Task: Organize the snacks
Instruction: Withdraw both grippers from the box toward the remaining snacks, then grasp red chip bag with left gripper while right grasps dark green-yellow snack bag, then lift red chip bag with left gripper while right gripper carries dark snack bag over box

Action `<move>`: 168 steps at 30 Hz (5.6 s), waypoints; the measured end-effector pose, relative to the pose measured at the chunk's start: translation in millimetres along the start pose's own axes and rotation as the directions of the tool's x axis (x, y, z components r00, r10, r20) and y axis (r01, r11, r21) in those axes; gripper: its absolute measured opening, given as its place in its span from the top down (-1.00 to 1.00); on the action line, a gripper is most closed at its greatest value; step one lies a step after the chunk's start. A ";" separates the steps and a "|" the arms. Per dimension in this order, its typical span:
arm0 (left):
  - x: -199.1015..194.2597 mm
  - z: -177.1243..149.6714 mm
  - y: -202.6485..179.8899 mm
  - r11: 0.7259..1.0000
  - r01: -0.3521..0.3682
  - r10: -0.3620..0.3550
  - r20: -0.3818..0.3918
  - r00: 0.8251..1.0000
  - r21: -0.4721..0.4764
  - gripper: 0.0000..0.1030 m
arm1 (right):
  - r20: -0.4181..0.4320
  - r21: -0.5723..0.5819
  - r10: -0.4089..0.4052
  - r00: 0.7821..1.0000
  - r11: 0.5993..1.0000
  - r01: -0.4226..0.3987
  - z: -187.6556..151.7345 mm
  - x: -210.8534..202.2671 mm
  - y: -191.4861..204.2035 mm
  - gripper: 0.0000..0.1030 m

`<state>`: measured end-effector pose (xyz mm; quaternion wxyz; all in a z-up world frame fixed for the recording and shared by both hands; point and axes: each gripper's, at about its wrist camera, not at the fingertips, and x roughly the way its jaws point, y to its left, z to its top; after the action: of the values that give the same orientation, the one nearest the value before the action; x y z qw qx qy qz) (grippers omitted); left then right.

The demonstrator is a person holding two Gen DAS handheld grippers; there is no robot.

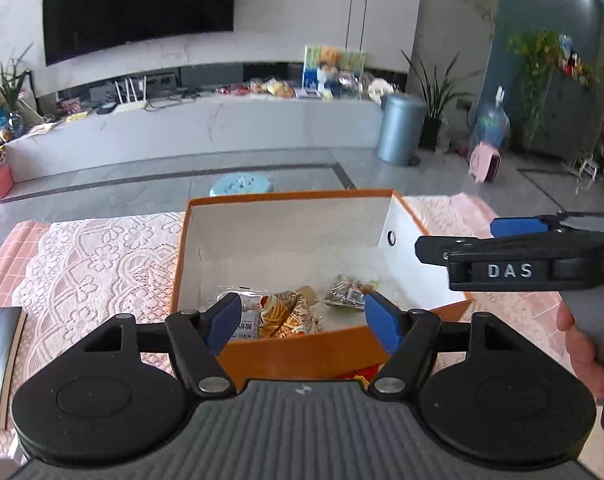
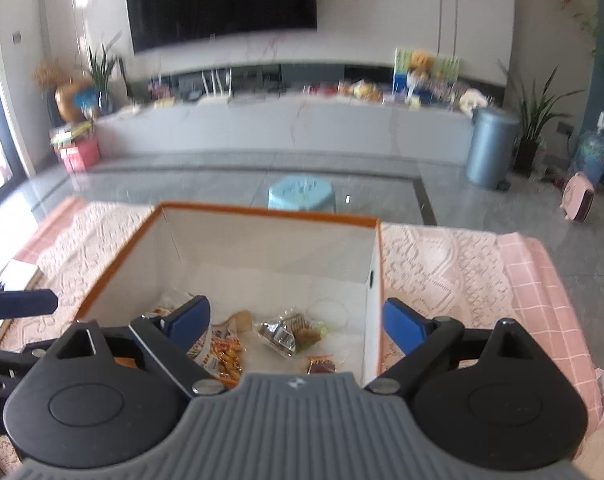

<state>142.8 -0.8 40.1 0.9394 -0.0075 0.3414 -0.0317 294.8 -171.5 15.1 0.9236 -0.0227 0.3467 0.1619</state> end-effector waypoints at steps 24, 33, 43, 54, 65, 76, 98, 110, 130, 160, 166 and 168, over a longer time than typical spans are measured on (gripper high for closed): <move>-43.9 -82.6 -7.6 0.999 0.046 -0.047 -0.036 0.998 -0.026 -0.61 | 0.167 0.040 -0.028 0.986 0.999 0.021 -137.1 -100.2 9.9 -0.76; -28.6 -107.7 10.1 0.996 0.050 -0.055 -0.067 0.996 -0.075 -0.60 | 0.122 0.011 -0.068 0.990 0.998 0.067 -176.2 -71.5 9.8 -0.76; -1.0 -118.9 28.4 0.994 -0.037 0.026 -0.106 0.994 -0.103 -0.58 | 0.094 -0.060 -0.091 0.991 0.994 0.096 -195.0 -47.8 13.4 -0.76; 22.3 -127.1 -0.3 0.996 0.084 -0.083 -0.097 0.992 -0.001 -0.58 | 0.041 0.012 -0.166 0.985 0.986 0.165 -197.3 -23.1 -6.6 -0.64; 62.3 -124.2 -37.3 0.959 0.140 -0.113 -0.118 0.987 0.246 -0.58 | -0.074 0.135 -0.118 0.990 0.983 0.127 -191.8 10.2 -29.0 -0.35; 99.2 -134.5 -69.4 0.839 0.090 -0.037 -0.110 0.993 0.536 -0.58 | -0.123 0.317 -0.045 0.991 0.945 0.082 -188.3 35.4 -53.9 -0.28; 119.7 -134.7 -99.9 0.771 0.097 -0.064 -0.076 0.995 0.629 -0.16 | -0.096 0.351 -0.033 0.995 0.934 0.065 -186.6 43.2 -53.9 0.22; 85.0 -120.4 -79.7 0.891 0.130 -0.095 -0.102 0.990 0.435 -0.05 | -0.039 0.336 -0.026 0.999 0.941 0.038 -182.8 23.6 -50.7 0.27; 54.4 -119.0 -55.0 0.976 0.178 -0.136 -0.288 0.948 0.127 0.19 | -0.011 0.224 0.152 0.988 0.964 -0.146 -190.9 3.6 -12.5 0.29; 70.0 -122.8 -26.8 0.973 0.056 -0.025 -0.139 0.990 0.223 -0.11 | 0.017 0.381 0.354 0.935 0.862 -0.333 -177.3 32.6 -2.7 0.33; 71.5 -125.7 -25.6 0.980 0.043 -0.020 -0.119 0.993 0.193 0.47 | 0.009 0.370 0.341 0.940 0.872 -0.320 -178.8 33.4 -2.3 0.34; 68.9 -126.7 -22.1 0.985 0.060 -0.041 -0.117 0.992 0.162 0.48 | 0.015 0.355 0.330 0.944 0.881 -0.314 -178.1 30.8 -1.7 0.34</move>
<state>112.9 -26.4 -100.5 0.9148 0.0633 0.3901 -0.0839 204.4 -191.9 -140.1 0.8645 0.1975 0.3902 0.2476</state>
